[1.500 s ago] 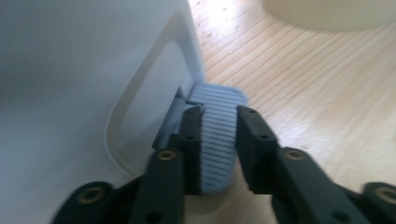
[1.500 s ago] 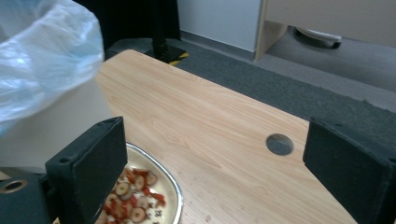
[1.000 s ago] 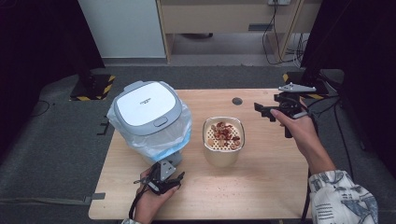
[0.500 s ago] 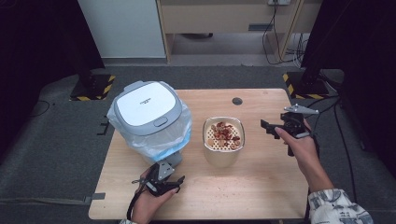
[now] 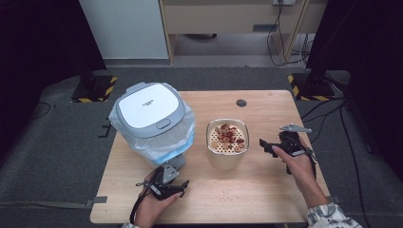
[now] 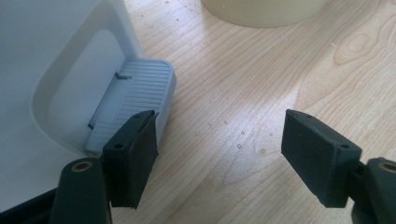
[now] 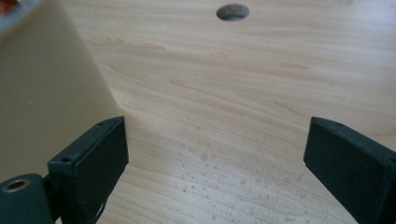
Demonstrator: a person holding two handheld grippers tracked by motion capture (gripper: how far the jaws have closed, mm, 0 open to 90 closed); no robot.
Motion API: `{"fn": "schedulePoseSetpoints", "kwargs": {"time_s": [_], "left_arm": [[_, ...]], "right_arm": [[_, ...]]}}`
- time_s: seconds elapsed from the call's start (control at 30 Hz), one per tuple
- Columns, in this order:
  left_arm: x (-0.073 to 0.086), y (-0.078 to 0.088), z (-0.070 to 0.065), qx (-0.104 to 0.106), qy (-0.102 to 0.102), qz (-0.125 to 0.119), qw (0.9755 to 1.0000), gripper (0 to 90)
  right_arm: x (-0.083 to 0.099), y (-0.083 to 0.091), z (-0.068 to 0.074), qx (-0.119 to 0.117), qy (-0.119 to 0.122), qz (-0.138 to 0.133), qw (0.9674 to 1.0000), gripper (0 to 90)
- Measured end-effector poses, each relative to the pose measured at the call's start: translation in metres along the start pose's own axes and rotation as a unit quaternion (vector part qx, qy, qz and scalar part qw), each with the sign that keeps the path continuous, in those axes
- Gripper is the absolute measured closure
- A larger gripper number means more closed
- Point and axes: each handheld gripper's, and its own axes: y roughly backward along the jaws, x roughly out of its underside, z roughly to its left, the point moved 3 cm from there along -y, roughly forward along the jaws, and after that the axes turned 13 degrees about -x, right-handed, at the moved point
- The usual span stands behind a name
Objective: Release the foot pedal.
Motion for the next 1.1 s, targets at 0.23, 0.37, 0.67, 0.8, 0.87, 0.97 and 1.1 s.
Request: {"fn": "schedulePoseSetpoints", "kwargs": {"time_s": [0.23,0.37,0.67,0.8,0.87,0.97,1.1], "left_arm": [[0.001,-0.002,-0.002,0.004,-0.005,0.004,1.0,25.3],[0.001,-0.002,-0.002,0.004,-0.007,0.003,1.0,24.8],[0.001,-0.003,-0.001,0.006,-0.004,0.005,1.0,23.6],[0.001,-0.003,0.0,0.008,0.0,0.003,1.0,23.5],[0.001,-0.002,0.0,0.008,-0.001,0.002,1.0,23.5],[0.001,-0.002,0.001,0.007,0.001,0.002,1.0,23.4],[0.0,-0.003,0.002,0.006,0.002,0.001,1.0,23.4]], "right_arm": [[0.006,-0.014,-0.013,0.024,-0.022,0.026,0.9992,6.8],[0.012,-0.022,-0.022,0.037,-0.034,0.044,0.9978,6.8],[0.031,-0.035,-0.028,0.051,-0.045,0.069,0.9953,6.1],[0.034,-0.038,-0.025,0.063,-0.029,0.078,0.9946,5.7],[0.036,-0.039,-0.023,0.072,-0.016,0.078,0.9942,5.5],[0.041,-0.039,-0.019,0.078,-0.001,0.062,0.995,4.7],[0.045,-0.036,-0.015,0.081,-0.004,0.063,0.9947,3.1]]}}
